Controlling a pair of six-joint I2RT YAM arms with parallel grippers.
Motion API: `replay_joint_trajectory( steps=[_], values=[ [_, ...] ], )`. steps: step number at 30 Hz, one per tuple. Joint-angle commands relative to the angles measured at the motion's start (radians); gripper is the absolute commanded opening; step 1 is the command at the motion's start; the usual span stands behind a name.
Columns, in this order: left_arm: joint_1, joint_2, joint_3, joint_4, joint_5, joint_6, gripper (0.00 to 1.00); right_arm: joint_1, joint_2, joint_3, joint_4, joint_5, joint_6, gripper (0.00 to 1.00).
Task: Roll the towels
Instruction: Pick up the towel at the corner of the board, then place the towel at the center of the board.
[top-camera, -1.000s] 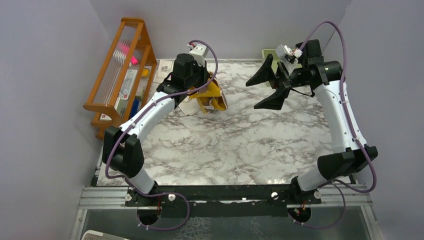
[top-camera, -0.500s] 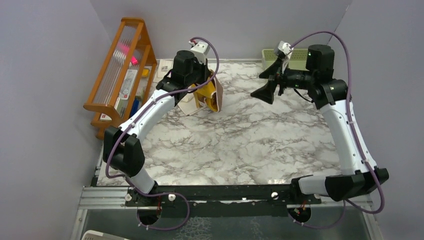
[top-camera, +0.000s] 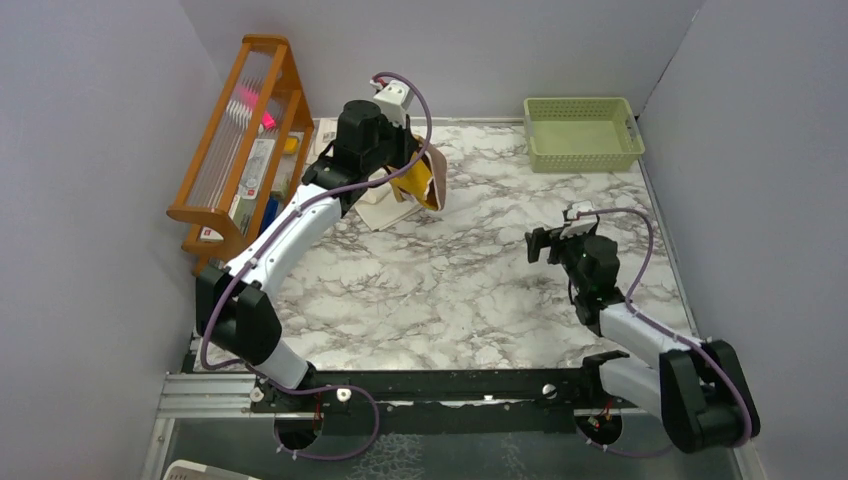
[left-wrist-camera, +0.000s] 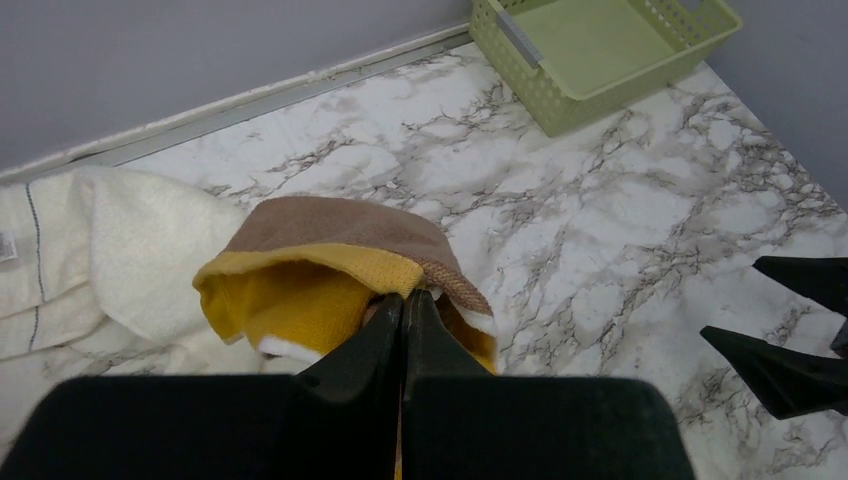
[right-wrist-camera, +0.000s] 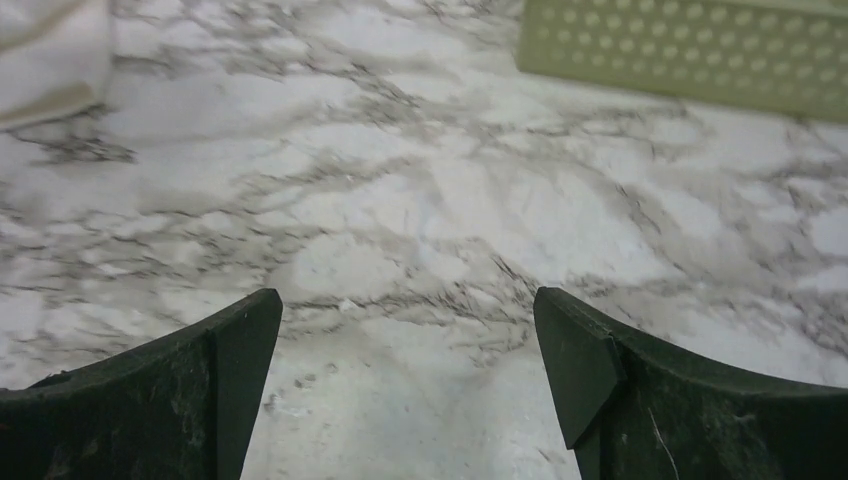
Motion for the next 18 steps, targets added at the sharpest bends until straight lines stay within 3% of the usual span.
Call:
replay_joint_trajectory(
  steps=[1, 4, 7, 11, 14, 18],
  values=[
    [-0.001, -0.125, -0.024, 0.016, -0.026, 0.006, 0.00, -0.001, 0.175, -0.141, 0.540, 0.210, 0.008, 1.00],
    [0.000, -0.165, -0.050, 0.016, -0.050, 0.011, 0.00, -0.004, 0.336, -0.178, 0.783, 0.235, -0.008, 1.00],
    [0.001, -0.188, -0.070, 0.021, -0.065, 0.012, 0.00, -0.027, 0.429, -0.157, 0.821, 0.228, -0.003, 1.00],
    [0.003, -0.200, -0.085, 0.018, -0.070, 0.013, 0.00, -0.070, 0.618, -0.187, 1.088, 0.143, -0.004, 1.00],
    [0.004, -0.198, -0.073, 0.002, -0.061, 0.018, 0.00, -0.070, 0.558, -0.115, 0.849, 0.137, 0.005, 1.00],
    [0.005, -0.197, -0.034, -0.048, -0.044, 0.029, 0.00, -0.070, 0.560, -0.058, 0.742, 0.123, -0.009, 1.00]
  ],
)
